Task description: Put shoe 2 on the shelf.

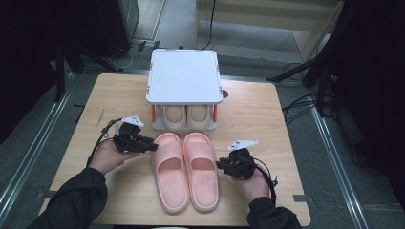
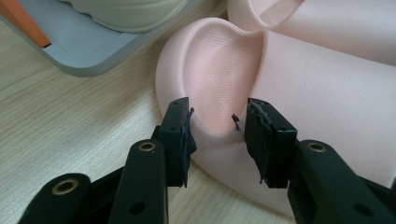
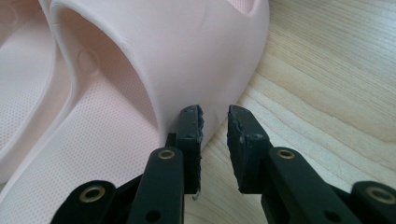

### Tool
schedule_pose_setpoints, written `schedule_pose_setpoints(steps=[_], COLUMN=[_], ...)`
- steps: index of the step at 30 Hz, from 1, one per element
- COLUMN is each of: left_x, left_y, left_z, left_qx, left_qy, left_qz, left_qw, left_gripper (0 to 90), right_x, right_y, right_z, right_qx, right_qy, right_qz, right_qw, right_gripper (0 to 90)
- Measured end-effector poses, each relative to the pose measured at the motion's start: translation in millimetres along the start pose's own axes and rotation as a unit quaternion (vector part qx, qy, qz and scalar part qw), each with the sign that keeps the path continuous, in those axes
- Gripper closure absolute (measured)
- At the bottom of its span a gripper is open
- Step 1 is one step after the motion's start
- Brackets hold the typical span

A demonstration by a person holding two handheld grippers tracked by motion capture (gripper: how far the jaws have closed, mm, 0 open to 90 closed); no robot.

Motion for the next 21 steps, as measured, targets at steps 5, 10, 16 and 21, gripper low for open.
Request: schedule_pose_setpoints(steps=[5,10,16,21], left_x=[1.2,2.5,0.0,-3.9], left_y=[0.8,-1.5,-1.8,-3.2], left_z=[0.1,-1.7,-4.5,-12.3], left_qx=[0.011,0.012,0.008,0.0], left_qy=[0.0,0.004,0.0,-0.013], left_qz=[-0.007,0.001,0.004,0.012], left_qw=[0.9999,0.9999,1.0,0.9998], left_gripper=[63.3,62.9,60.5,60.2], right_x=[0.2,-0.5,-2.4,-3.4], right_y=[0.0,-0.1,1.0,6.7], right_z=[-0.1,-0.4,-14.6,-29.6], right_qx=[0.001,0.005,0.009,-0.002], right_qy=[0.0,-0.004,-0.041,-0.076], right_qz=[0.003,0.001,0.011,0.019], right_qw=[1.0,1.0,0.9991,0.9969], right_gripper=[73.7,73.3,70.8,68.8])
Point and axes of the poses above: each handheld gripper's, and its own axes: z roughly forward along the jaws, x roughly out of its underside, y roughly to its left, the point moved 1 cm from there along z, roughly forward along the jaws, and after that the axes turned 2 degrees about x, right-handed, at the moved point
